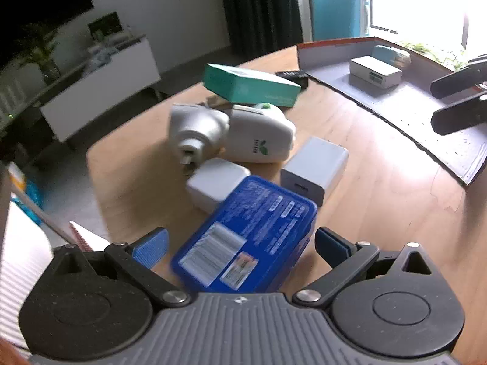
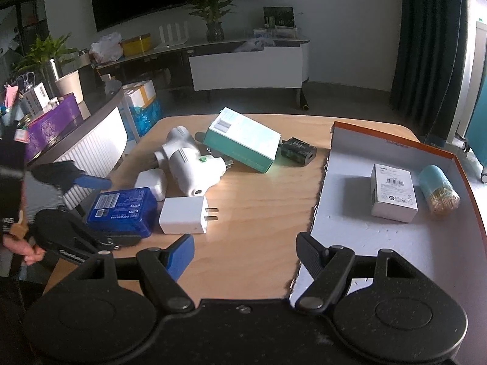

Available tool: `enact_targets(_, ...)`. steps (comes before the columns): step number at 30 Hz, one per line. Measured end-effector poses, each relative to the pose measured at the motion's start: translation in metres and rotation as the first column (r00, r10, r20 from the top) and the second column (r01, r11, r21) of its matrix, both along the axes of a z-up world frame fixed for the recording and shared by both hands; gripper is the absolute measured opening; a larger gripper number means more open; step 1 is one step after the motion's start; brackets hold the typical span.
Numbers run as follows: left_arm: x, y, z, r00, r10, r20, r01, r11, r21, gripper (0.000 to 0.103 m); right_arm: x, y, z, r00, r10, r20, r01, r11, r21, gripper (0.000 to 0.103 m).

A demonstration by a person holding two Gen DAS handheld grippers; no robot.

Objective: Organize rigid objects
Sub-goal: 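Grasp the blue tin box with the left gripper while the right gripper grasps the white adapter, then carry the blue tin and the white adapter over the tray with both grippers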

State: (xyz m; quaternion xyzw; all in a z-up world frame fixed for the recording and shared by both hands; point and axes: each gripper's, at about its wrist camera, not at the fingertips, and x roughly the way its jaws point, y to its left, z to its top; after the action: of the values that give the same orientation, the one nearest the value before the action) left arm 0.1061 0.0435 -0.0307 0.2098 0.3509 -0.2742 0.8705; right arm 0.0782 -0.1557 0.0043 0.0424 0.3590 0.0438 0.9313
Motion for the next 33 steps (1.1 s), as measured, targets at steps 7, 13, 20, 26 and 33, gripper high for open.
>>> enact_targets(7,0.005,0.005,-0.001,0.994,0.091,-0.067,-0.099,0.987,-0.129,0.073,0.009,0.016,-0.005,1.0,-0.002,-0.009,0.002,1.0,-0.003,0.087)
enact_targets(13,-0.004,0.008,0.01,0.966,0.219,-0.138,-0.24,0.958,-0.158,0.06,0.029,0.035,-0.016,0.999,0.026,-0.019,-0.026,1.0,0.007,0.088)
enact_targets(20,-0.031,0.023,0.033,0.882,0.459,-0.106,-0.47,0.845,-0.257,0.06,0.057,0.056,-0.03,0.998,0.059,-0.029,-0.059,0.998,0.014,0.092)
enact_targets(26,-0.043,0.025,0.031,0.831,0.541,-0.125,-0.551,0.775,-0.31,0.06,0.085,0.07,-0.045,0.996,0.057,-0.075,-0.059,0.998,-0.017,0.092)
enact_targets(33,-0.041,0.025,0.032,0.814,0.565,-0.136,-0.575,0.748,-0.332,0.061,0.073,0.06,-0.044,0.997,0.044,-0.06,-0.044,0.999,-0.007,0.079)
